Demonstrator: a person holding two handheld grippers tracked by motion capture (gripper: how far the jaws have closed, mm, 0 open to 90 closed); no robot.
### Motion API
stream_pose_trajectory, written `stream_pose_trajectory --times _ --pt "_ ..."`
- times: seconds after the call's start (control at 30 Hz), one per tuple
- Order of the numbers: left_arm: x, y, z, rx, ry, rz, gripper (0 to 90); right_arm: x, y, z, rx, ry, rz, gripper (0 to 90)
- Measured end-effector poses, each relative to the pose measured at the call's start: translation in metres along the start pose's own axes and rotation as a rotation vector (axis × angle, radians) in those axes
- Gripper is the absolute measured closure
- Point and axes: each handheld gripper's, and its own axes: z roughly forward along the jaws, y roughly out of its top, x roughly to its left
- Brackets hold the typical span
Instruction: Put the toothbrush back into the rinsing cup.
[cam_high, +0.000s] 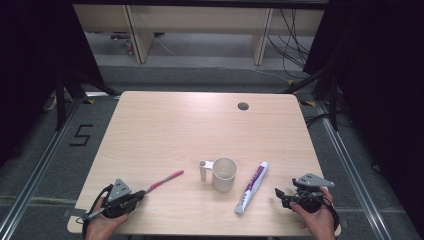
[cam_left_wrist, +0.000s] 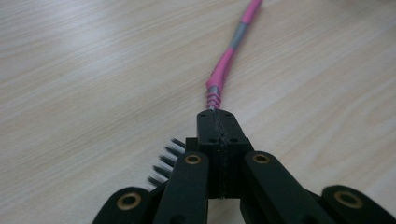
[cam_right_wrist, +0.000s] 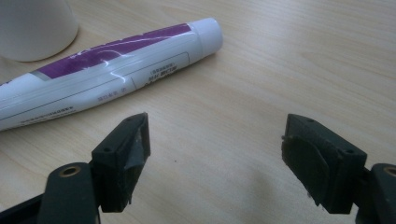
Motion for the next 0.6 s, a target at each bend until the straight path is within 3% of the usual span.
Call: stream_pose_trajectory --times 0.1,0.13,0.17,0.2,0.27,0.3,0.33,0.37,0.4,0.43,0.53,0.57,0.6 --pt "0.007 0.003 0.002 0.008 0.016 0.001 89.4 0.000 0.000 0.000 -0.001 0.002 0.002 24.6" --pt "0.008 0.004 0.004 0.006 0.022 -0.008 89.3 0.002 0.000 -0.001 0.016 0.000 0.031 24.6" --pt "0.011 0.005 0.004 0.022 0.029 0.013 89.3 0.002 0.000 -0.001 0.018 0.000 0.031 24.6" --pt "0.011 0.005 0.006 0.005 0.030 -0.013 89.3 0.002 0.000 0.000 0.021 0.009 0.041 24.6" --pt "0.014 0.007 0.009 0.001 0.038 -0.014 89.3 0.002 0.000 0.000 0.012 0.013 0.031 24.6" --pt "0.017 0.008 0.008 0.027 0.045 -0.001 89.3 0.000 0.000 0.000 0.000 0.008 -0.004 24.6" --pt "0.017 0.009 0.010 0.001 0.047 -0.026 89.3 0.000 0.000 0.000 0.001 0.008 0.000 24.6" --pt "0.019 0.010 0.010 0.018 0.054 -0.014 89.3 0.000 0.000 0.000 0.003 0.009 0.002 24.6" --pt "0.020 0.011 0.012 0.008 0.049 -0.030 89.3 0.001 0.000 0.000 0.021 0.010 0.032 24.6" --pt "0.023 0.012 0.012 0.030 0.062 -0.016 89.3 0.001 0.000 0.000 0.021 0.011 0.031 24.6" --pt "0.026 0.014 0.018 0.023 0.073 -0.037 89.3 0.001 0.000 0.000 0.022 0.013 0.031 24.5" --pt "0.027 0.015 0.020 0.023 0.075 -0.049 89.3 0.005 -0.001 0.000 0.027 0.012 0.074 24.5" --pt "0.029 0.017 0.021 0.027 0.076 -0.046 89.2 0.004 -0.001 0.000 0.025 0.015 0.058 24.6"
